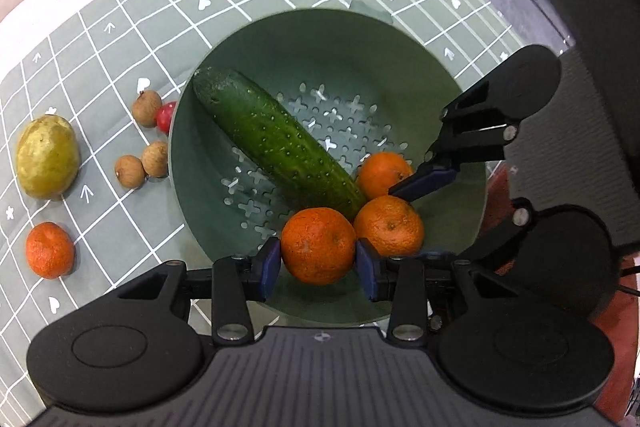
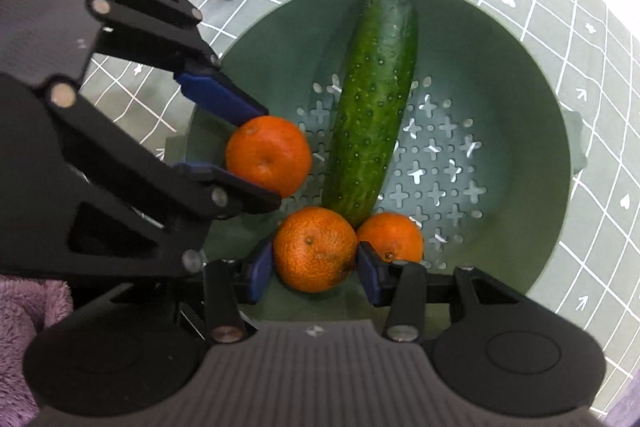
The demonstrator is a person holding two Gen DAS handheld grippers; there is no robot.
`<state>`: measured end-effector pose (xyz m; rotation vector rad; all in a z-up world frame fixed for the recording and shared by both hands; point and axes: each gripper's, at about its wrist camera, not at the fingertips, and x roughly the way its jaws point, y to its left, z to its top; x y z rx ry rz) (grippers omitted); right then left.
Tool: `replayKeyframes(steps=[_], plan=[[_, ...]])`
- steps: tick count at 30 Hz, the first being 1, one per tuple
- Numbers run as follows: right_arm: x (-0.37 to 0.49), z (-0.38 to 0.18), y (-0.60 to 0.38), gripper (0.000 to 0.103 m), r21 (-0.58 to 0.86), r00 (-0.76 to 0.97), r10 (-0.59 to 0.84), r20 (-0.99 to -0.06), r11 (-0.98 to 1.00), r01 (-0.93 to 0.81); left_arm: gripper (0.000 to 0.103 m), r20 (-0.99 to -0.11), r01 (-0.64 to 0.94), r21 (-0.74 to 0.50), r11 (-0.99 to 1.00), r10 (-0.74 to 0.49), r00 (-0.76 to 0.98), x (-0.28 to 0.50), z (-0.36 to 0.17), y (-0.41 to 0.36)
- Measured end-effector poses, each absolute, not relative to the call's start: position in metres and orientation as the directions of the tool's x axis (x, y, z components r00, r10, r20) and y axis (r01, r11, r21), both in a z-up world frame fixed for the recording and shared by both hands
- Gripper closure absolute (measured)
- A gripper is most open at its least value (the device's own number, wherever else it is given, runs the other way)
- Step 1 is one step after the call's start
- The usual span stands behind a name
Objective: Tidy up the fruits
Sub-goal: 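Carry both oranges over the green colander and lower them inside, then open both tools to drop the oranges into the colander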
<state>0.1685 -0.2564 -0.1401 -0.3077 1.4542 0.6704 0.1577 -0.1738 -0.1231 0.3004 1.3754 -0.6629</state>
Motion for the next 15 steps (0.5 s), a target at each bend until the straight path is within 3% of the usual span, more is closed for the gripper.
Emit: replayKeyframes(steps=[11, 15], plan=[[0.1672, -0.1388, -0.2555, 0.059, 0.194, -0.022, 0.224, -0.974, 0.786, -0.587, 0.057, -0.974, 0.602, -0.153, 0.784, -0.224, 0.044, 0.1584, -0.1306, -0.1773], [0.1649, -0.1345, -0.2539, 0.048, 0.16, 0.001, 0.2, -0.98, 0.788, -0.594, 0.052, -0.973, 0.603, -0.145, 0.784, -0.224, 0.056, 0.1573, -0.1296, -0.1764]])
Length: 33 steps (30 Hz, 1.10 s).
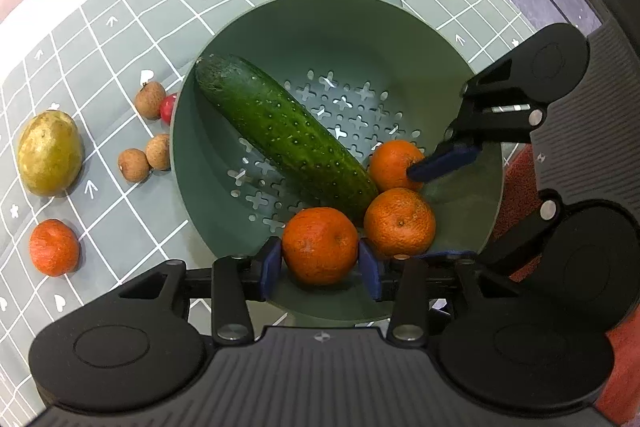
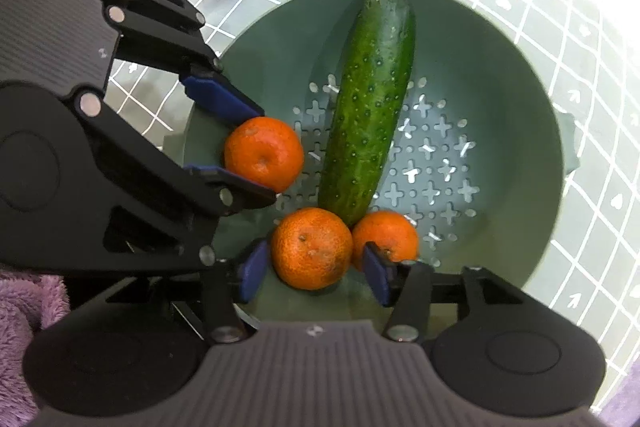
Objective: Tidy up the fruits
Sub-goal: 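Open both tools to drop the oranges into the colander, then grasp the yellow-green pear with the right tool while the left tool grasps the last orange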
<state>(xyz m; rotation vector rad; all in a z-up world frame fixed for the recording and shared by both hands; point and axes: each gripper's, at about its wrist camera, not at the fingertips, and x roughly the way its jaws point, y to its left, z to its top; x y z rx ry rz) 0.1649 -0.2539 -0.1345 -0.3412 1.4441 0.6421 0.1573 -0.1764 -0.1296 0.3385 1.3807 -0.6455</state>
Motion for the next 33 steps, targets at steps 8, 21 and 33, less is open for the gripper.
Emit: replayKeyframes(steps=[8, 21, 33], plan=[[0.161, -0.121, -0.253, 0.036, 0.101, 0.046, 0.161, -0.986, 0.791, -0.603, 0.049, -0.964, 0.599, -0.146, 0.787, -0.249, 0.092, 0.151, -0.112, -0.167], [0.156, -0.094, -0.235, 0.025, 0.021, 0.133, 0.13, -0.983, 0.788, -0.616, 0.046, -0.925, 0.564, -0.157, 0.811, -0.321, 0.205, 0.136, -0.076, -0.118], [0.185, -0.057, -0.197, 0.03, 0.015, 0.273, 0.241, -0.931, 0.774, -0.633, 0.046, -0.892, 0.45, -0.127, 0.884, -0.3, 0.338, 0.148, -0.066, -0.033]])
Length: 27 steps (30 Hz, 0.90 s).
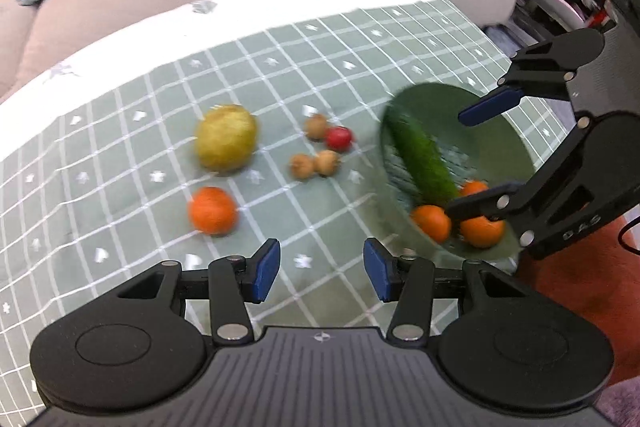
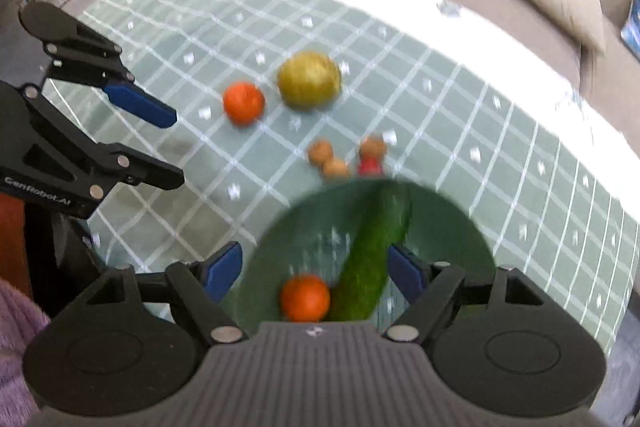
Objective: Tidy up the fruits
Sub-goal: 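Grasp the yellow-green pear with the right tool while the left tool grasps the last orange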
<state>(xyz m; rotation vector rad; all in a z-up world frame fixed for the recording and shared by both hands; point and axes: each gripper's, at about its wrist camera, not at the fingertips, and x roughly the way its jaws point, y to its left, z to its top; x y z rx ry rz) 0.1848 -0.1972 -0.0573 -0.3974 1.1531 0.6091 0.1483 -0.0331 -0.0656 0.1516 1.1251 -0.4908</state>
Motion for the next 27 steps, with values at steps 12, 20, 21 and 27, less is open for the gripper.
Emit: replayKeyframes(steps=[12, 20, 21, 27], plan=[[0.231, -0.071, -0.161, 0.045, 0.023, 0.277, 0.274, -0.921, 0.748, -0.663, 0.046, -0.882, 0.346, -0.108, 0.932, -0.25, 0.399, 0.179, -0.084, 0.019], [0.257, -0.095, -0.146, 0.045, 0.074, 0.282, 0.301, -0.911, 0.791, -0.607, 0.044, -0.889, 0.308, -0.093, 0.947, -0.218, 0.402, 0.193, -0.112, 0.019], [0.259, -0.097, -0.145, 0.045, 0.078, 0.287, 0.303, -0.909, 0.799, -0.597, 0.04, -0.89, 0.303, -0.094, 0.948, -0.217, 0.402, 0.193, -0.115, 0.019], [0.269, -0.108, -0.142, 0.044, 0.112, 0.329, 0.31, -0.892, 0.856, -0.504, 0.037, -0.886, 0.232, -0.114, 0.966, -0.204, 0.416, 0.2, -0.133, 0.021]])
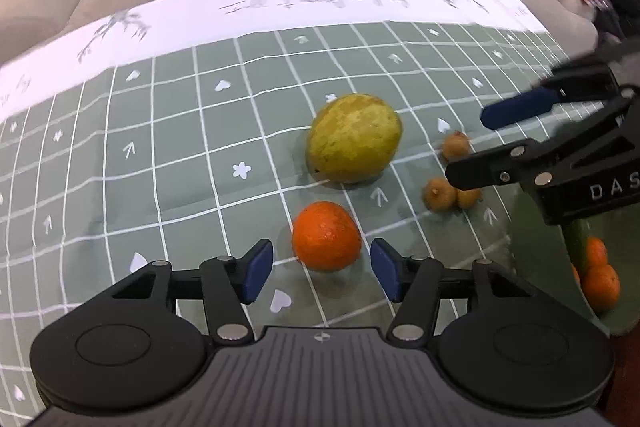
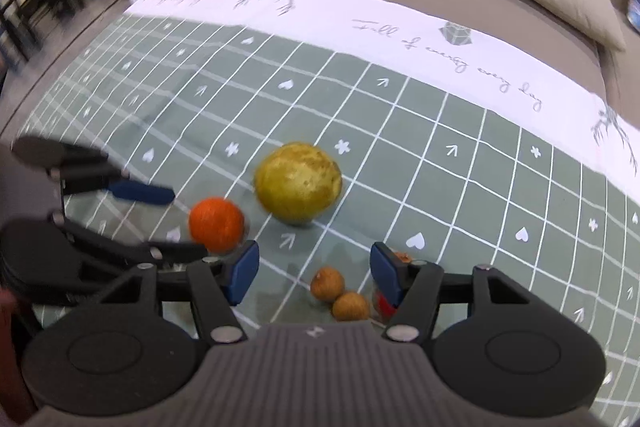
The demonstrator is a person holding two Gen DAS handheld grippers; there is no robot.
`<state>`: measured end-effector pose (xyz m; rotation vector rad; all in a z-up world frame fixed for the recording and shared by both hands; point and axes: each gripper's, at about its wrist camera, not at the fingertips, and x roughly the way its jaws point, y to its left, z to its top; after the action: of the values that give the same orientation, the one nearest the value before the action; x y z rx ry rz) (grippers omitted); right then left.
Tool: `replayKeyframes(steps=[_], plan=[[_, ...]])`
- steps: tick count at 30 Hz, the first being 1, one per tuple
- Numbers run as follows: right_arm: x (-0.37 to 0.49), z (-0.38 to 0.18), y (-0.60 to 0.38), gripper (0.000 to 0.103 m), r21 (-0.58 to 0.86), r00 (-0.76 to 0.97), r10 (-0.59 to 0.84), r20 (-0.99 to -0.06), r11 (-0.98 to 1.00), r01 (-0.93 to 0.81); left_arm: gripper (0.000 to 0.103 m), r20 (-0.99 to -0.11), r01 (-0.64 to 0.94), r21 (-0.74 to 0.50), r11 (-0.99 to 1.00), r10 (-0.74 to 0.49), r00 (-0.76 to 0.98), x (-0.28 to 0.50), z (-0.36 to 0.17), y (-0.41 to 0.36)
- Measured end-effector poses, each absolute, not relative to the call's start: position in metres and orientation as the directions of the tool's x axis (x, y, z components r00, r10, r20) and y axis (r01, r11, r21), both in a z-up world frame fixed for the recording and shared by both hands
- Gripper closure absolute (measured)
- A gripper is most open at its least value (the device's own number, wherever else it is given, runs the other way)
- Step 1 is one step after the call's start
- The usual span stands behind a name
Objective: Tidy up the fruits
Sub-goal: 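Grasp the yellow-green pear with the right tool while the left tool grasps the last orange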
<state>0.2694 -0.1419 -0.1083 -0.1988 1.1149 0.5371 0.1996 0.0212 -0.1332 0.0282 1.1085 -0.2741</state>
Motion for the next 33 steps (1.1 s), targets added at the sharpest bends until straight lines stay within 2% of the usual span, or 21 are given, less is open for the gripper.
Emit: replayKeyframes(steps=[8, 10, 14, 18, 25, 29, 33], plan=[[0.268, -0.122, -0.143, 0.043, 0.195, 0.429, 0.344, -0.835, 0.915, -0.353, 0.037, -0.867, 0.108, -0.173, 0.979, -0.203, 0.456, 0.205, -0.146, 0.024], [0.267, -0.125, -0.143, 0.039, 0.218, 0.446, 0.353, -0.823, 0.919, -0.327, 0.038, -0.866, 0.093, -0.185, 0.978, -0.207, 0.455, 0.204, -0.149, 0.023], [0.267, -0.13, -0.14, 0.036, 0.254, 0.467, 0.366, -0.805, 0.924, -0.287, 0.044, -0.864, 0.044, -0.224, 0.974, -0.22, 0.453, 0.205, -0.156, 0.027], [0.266, -0.135, -0.133, 0.033, 0.259, 0.488, 0.358, -0.796, 0.93, -0.261, 0.057, -0.843, 0.035, -0.287, 0.957, -0.27, 0.465, 0.204, -0.161, 0.031], [0.276, -0.148, -0.121, 0.033, 0.273, 0.481, 0.343, -0.807, 0.938, -0.212, 0.059, -0.843, 0.02, -0.278, 0.96, -0.254, 0.474, 0.198, -0.157, 0.039], [0.283, -0.155, -0.113, 0.033, 0.258, 0.471, 0.321, -0.822, 0.946, -0.194, 0.059, -0.852, -0.003, -0.217, 0.976, -0.188, 0.489, 0.19, -0.148, 0.049], [0.288, -0.163, -0.107, 0.034, 0.24, 0.464, 0.303, -0.833, 0.952, -0.191, 0.059, -0.844, -0.052, -0.225, 0.973, -0.168, 0.509, 0.184, -0.139, 0.065]])
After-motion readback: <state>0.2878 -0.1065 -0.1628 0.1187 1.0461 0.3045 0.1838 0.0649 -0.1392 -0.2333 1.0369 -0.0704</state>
